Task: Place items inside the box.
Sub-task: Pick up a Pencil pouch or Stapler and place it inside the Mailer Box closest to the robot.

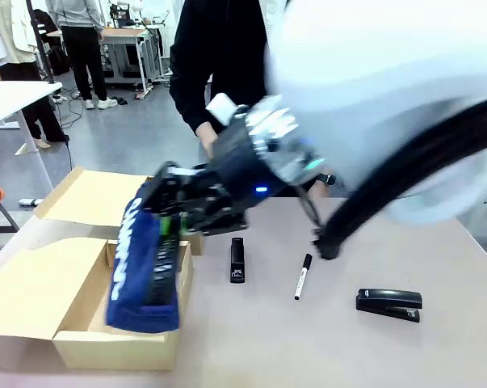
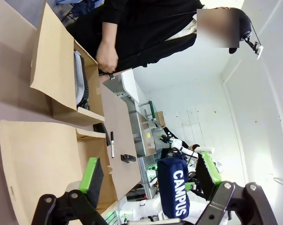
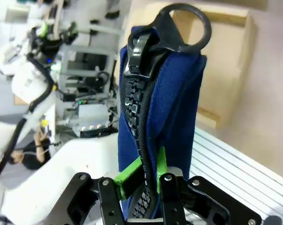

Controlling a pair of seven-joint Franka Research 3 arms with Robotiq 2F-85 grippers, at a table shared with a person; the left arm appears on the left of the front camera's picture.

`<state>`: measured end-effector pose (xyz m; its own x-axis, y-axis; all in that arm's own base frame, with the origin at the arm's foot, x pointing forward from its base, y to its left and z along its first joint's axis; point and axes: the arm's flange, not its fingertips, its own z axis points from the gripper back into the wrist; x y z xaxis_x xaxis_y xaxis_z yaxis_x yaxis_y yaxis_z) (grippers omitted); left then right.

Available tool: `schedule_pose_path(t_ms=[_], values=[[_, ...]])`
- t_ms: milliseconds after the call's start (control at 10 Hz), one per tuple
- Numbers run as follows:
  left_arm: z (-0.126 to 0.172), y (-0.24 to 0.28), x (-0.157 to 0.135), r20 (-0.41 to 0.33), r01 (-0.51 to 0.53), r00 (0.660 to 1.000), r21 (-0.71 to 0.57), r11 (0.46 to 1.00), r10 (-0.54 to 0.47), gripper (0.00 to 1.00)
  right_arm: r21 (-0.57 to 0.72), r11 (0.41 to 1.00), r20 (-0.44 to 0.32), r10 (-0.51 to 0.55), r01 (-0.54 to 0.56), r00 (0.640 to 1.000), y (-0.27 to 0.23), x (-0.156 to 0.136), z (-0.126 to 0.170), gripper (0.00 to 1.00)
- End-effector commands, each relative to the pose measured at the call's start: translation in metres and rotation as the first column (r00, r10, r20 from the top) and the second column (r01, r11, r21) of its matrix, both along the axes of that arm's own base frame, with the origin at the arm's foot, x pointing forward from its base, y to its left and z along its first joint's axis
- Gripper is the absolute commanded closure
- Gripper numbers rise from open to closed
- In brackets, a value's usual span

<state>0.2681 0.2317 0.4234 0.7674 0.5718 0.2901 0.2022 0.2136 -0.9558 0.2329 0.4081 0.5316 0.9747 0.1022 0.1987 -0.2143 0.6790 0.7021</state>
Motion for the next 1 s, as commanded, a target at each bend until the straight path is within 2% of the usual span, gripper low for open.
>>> schedule_pose_path(t_ms=[0, 200, 300, 500, 600, 900], values=[[0.001, -0.001, 0.001, 0.034, -0.008, 0.999, -0.007, 1.000, 0.008, 0.00, -0.099, 0.989, -0.001, -0.108, 0.108, 0.994, 0.041, 0.049, -0.012, 0.90], [0.001, -0.001, 0.001, 0.034, -0.008, 0.999, -0.007, 1.000, 0.008, 0.00, -0.153, 0.987, 0.020, -0.036, 0.039, 0.999, 0.087, 0.080, -0.035, 0.90], [0.001, -0.001, 0.001, 0.034, -0.008, 0.999, -0.007, 1.000, 0.008, 0.00, -0.158, 0.987, -0.008, -0.002, 0.000, 1.000, 0.103, 0.096, -0.045, 0.90], [0.001, -0.001, 0.001, 0.034, -0.008, 0.999, -0.007, 1.000, 0.008, 0.00, -0.225, 0.974, -0.059, 0.004, -0.017, 0.998, 0.127, 0.117, -0.072, 0.90], [0.001, -0.001, 0.001, 0.034, -0.008, 0.999, -0.007, 1.000, 0.008, 0.00, -0.242, 0.969, -0.093, 0.035, -0.057, 0.995, 0.138, 0.118, -0.088, 0.90], [0.001, -0.001, 0.001, 0.034, -0.008, 0.999, -0.007, 1.000, 0.008, 0.00, -0.307, 0.949, -0.098, 0.043, -0.071, 0.994, 0.153, 0.109, -0.119, 0.90]])
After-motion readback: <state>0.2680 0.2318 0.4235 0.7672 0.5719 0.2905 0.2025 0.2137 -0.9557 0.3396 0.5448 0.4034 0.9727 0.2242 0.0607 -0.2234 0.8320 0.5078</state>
